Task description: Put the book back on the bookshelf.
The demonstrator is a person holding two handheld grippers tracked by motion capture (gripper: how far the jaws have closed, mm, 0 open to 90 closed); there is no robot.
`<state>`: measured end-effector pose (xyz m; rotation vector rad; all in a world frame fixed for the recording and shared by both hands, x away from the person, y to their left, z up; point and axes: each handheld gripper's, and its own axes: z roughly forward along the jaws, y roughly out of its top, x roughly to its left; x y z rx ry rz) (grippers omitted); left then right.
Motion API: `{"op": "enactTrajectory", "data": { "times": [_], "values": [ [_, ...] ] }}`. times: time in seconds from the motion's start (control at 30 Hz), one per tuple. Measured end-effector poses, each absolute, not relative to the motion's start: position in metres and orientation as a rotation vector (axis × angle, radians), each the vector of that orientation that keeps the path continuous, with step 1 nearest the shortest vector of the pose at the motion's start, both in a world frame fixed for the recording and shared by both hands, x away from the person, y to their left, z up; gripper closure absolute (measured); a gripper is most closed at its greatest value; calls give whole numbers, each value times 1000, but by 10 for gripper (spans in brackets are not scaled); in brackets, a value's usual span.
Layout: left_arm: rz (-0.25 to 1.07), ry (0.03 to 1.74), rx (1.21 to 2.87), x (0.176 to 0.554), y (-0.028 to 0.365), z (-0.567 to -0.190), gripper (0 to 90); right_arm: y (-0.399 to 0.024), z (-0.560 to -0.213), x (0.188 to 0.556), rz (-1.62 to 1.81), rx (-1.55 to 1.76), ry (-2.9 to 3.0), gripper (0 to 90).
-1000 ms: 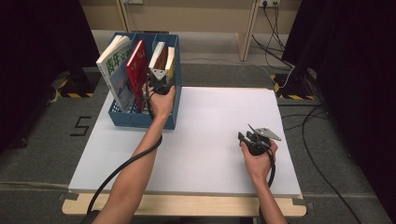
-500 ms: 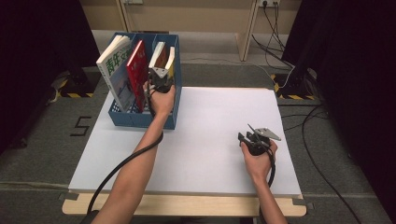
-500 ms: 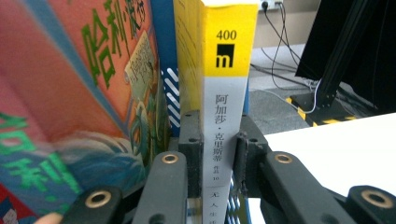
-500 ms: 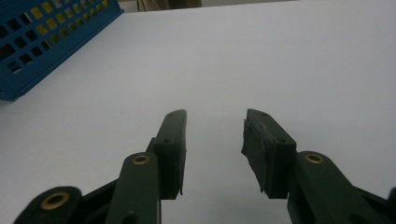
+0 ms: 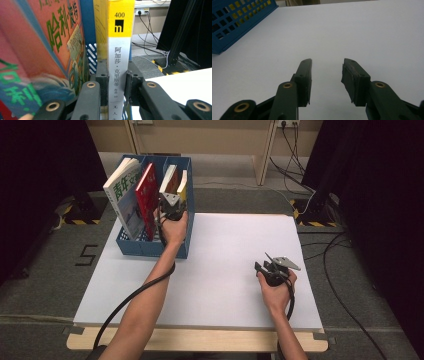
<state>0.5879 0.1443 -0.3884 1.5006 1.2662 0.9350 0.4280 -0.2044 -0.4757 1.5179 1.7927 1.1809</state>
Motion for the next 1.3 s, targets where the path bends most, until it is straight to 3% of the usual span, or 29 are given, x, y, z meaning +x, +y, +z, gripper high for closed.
{"op": "enactTrajectory", "data": {
  "times": [0.27, 0.7, 1.3],
  "values": [
    [897, 1280, 1494, 590, 144, -389, 715, -204, -475, 427, 1183, 1517, 1790, 595],
    [865, 1296, 1488, 582, 146, -390, 508, -204, -474, 427, 1183, 1517, 1791, 593],
    [878, 1291, 1495, 566, 150, -380, 443, -202, -474, 426, 1185, 1532, 1783, 593]
  ]
}}
